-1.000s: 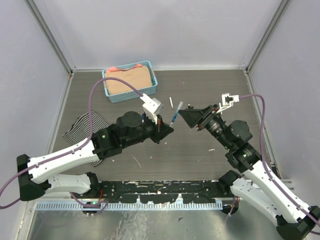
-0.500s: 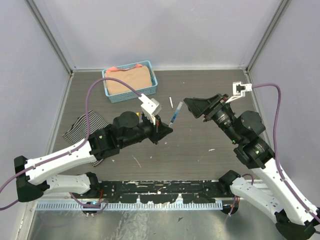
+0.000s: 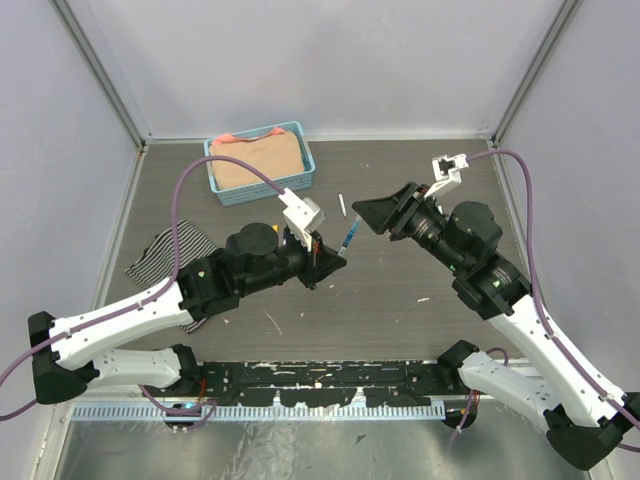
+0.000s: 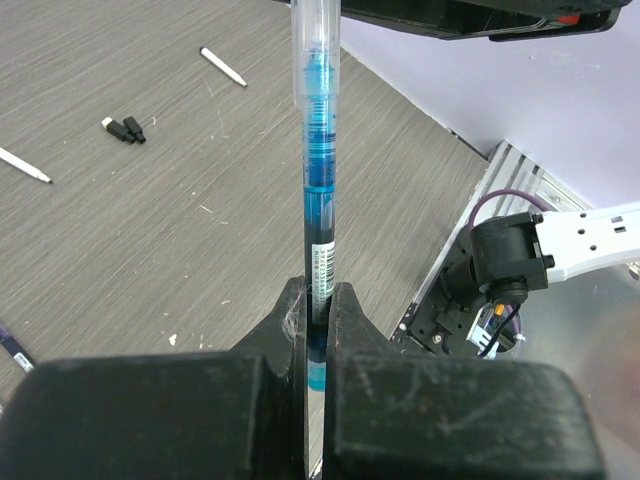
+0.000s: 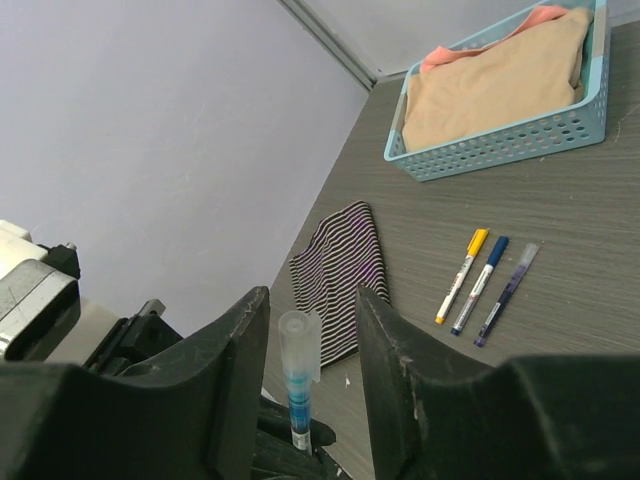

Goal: Insert the pens into the pen caps
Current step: Press the pen cap onto the pen.

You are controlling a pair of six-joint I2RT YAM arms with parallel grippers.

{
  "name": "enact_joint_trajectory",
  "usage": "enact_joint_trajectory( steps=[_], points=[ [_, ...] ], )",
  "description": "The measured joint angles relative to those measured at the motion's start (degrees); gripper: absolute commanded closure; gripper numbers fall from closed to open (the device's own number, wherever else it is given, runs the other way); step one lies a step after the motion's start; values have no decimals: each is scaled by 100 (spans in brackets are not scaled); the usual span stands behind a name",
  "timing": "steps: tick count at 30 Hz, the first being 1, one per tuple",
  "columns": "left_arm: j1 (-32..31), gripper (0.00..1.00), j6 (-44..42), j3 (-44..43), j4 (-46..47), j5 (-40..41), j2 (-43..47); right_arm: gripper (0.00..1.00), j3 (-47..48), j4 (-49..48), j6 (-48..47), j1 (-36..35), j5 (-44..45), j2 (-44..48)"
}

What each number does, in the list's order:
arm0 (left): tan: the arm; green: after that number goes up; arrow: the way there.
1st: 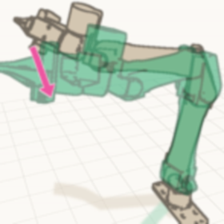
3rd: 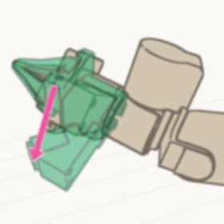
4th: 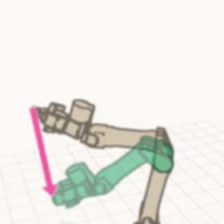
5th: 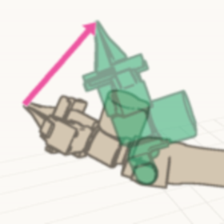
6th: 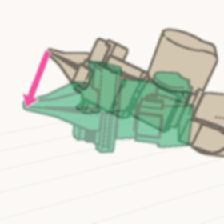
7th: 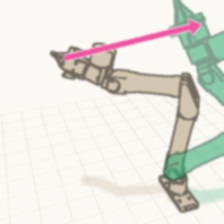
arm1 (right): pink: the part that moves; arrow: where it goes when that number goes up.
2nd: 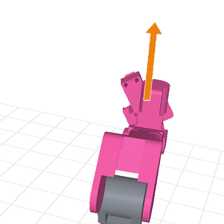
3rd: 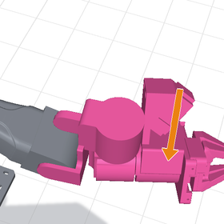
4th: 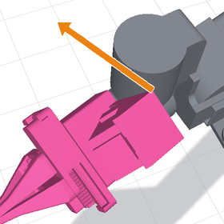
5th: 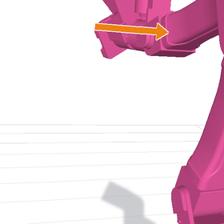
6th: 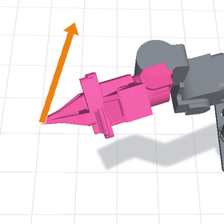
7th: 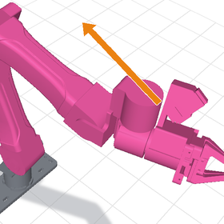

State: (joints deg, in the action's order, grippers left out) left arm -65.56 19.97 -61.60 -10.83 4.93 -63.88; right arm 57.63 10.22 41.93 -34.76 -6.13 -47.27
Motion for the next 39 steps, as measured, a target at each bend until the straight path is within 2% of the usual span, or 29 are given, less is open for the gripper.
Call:
enact_joint_trajectory(
  steps=[8, 19, 33, 39],
  points=[
    [0, 100, -2, -2, 0, -28, 0, 64, 0, 15, -2, 0, -52, 7],
    [0, 100, 0, -4, -20, -39, -39, 99, -42, 11, -20, 0, -140, 42],
    [-28, 100, 0, -570, -433, 103, -501, 100, -166, 201, -116, -26, 490, 221],
    [-111, 100, -39, -640, -662, 122, -533, 100, -612, 101, 17, -271, 946, 494]
  ],
)
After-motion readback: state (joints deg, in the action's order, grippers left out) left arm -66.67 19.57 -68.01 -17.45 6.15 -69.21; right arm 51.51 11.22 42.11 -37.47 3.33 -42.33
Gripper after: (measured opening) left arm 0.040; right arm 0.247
